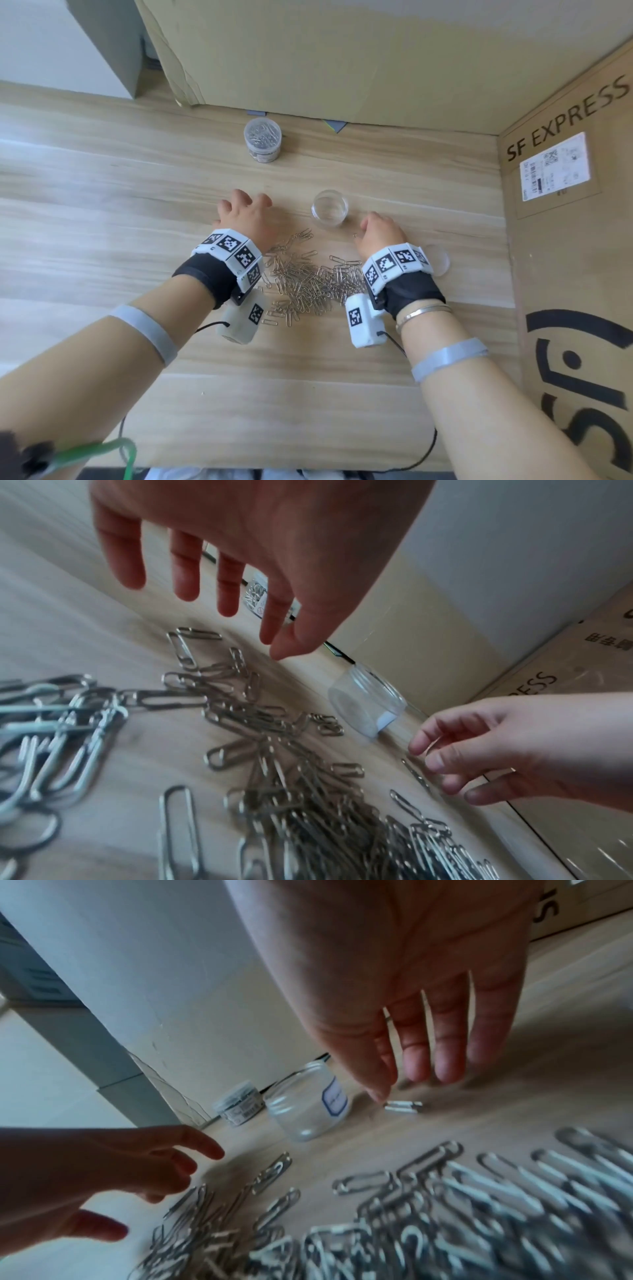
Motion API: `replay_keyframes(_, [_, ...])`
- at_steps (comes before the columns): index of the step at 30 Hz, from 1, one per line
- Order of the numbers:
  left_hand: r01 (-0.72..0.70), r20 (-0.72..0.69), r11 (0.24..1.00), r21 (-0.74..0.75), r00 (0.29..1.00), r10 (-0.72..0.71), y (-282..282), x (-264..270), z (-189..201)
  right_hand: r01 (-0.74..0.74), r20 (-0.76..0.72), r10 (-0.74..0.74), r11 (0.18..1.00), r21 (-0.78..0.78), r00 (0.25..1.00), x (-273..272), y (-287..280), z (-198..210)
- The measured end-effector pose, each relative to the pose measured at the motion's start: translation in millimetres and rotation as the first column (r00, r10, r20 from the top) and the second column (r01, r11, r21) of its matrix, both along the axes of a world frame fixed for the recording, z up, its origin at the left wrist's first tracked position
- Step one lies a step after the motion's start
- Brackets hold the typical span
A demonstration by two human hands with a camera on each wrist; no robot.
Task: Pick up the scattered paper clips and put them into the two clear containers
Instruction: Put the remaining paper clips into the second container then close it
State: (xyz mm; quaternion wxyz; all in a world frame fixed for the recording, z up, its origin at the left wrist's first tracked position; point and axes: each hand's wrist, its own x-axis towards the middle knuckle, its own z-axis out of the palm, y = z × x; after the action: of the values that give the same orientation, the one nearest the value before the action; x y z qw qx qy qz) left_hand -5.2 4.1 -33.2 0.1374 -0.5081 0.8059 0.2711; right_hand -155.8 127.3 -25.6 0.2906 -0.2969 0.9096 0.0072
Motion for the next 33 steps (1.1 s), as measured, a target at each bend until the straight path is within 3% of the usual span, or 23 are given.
replay_keyframes(6, [0.210, -0.042, 0.977, 0.029, 0.977, -0.208, 27.4, -0.6, -6.4, -0.002, 0.010, 0.003, 1.000, -0.021, 1.000, 24.2, 3.6, -5.3])
replay_keyframes(11, [0.358, -0.135, 0.922, 0.148, 0.931, -0.340, 46.4, 5.1, -3.4, 0.024, 0.090, -0.017, 0.997, -0.068, 0.996, 48.6, 12.4, 1.0])
replay_keyframes(14, [0.435, -0.110, 0.889, 0.145, 0.900, -0.423, 50.2, 13.3, 1.7, 0.056, 0.078, -0.048, 0.994, -0.096, 0.996, 50.6, 24.6, 7.5])
replay_keyframes(18, [0.502, -0.001, 0.863, 0.046, 0.864, -0.503, 54.8, 18.0, 3.3, 0.072, 0.079, -0.071, 0.997, -0.006, 0.994, 58.9, 37.7, 10.8])
replay_keyframes(23, [0.519, 0.030, 0.855, -0.003, 0.855, -0.518, 63.6, 19.8, -6.7, 0.059, 0.071, -0.061, 0.998, 0.036, 0.996, 73.2, 41.3, -6.7])
replay_keyframes(28, [0.470, -0.099, 0.882, 0.020, 0.879, -0.466, 58.2, 16.5, -11.7, 0.042, 0.058, -0.038, 0.996, -0.074, 0.998, 75.2, 36.9, -14.1])
replay_keyframes(33, [0.491, -0.208, 0.869, 0.060, 0.858, -0.470, 51.9, 5.5, -13.9, -0.025, 0.053, 0.033, 0.989, -0.148, 0.998, 70.7, 29.9, -14.6])
